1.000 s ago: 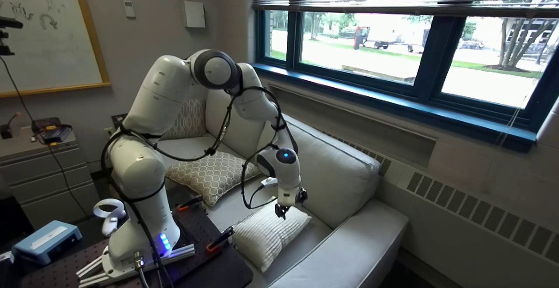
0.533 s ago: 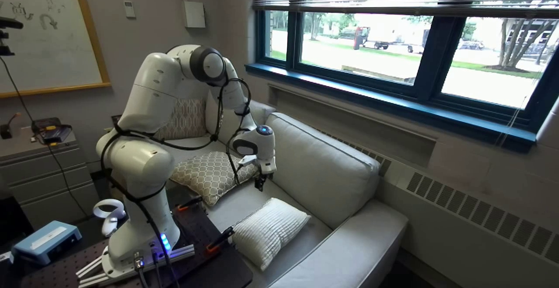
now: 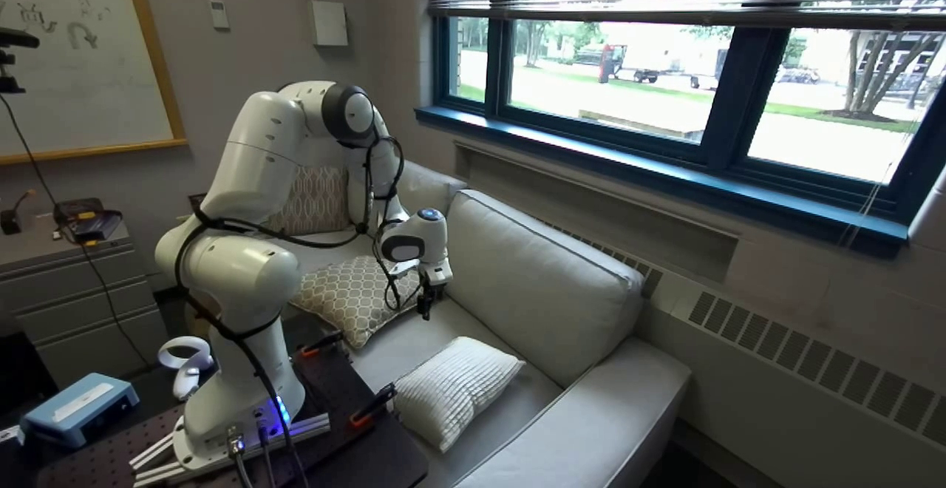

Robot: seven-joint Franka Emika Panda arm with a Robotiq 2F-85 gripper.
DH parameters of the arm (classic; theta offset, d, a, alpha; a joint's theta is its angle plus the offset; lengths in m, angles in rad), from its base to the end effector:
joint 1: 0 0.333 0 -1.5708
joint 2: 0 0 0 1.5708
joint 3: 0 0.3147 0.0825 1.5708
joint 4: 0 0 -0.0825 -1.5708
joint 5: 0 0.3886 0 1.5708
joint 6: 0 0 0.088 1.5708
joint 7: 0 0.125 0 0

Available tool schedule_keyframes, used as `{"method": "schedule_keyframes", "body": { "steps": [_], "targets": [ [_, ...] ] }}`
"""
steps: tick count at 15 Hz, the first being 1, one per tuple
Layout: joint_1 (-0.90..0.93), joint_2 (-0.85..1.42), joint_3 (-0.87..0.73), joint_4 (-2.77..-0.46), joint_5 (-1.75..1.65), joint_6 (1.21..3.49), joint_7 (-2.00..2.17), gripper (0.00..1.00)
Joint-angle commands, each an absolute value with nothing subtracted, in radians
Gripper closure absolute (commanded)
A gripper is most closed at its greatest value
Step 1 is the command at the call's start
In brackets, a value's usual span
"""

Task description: Put the pillows upright against the armrest

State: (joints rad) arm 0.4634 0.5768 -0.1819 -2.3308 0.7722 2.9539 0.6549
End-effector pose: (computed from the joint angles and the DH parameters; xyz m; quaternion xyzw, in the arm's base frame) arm 0.4873 0.0832 0.0773 -0.8524 0.5200 -0.0222 0.0505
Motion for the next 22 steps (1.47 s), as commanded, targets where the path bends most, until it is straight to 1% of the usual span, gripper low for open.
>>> {"method": "schedule_keyframes", "body": {
  "steps": [1, 2, 3, 5, 11, 17, 22],
  "targets": [
    [0.634, 0.625, -0.368, -2.343, 0.612, 2.973, 0.783, 0.0],
    [0.69, 0.66, -0.423, -2.33, 0.565, 2.968, 0.806, 0.0],
    [0.685, 0.696, -0.417, -2.314, 0.443, 2.975, 0.89, 0.0],
    [0.767, 0.789, -0.47, -2.258, 0.322, 2.943, 0.976, 0.0],
    [0.873, 1.036, -0.487, -2.037, 0.09, 2.762, 1.056, 0.0],
    [0.85, 1.171, -0.466, -1.794, -0.073, 2.541, 1.042, 0.0],
    [0.797, 1.238, -0.393, -1.612, -0.144, 2.413, 1.037, 0.0]
  ]
}}
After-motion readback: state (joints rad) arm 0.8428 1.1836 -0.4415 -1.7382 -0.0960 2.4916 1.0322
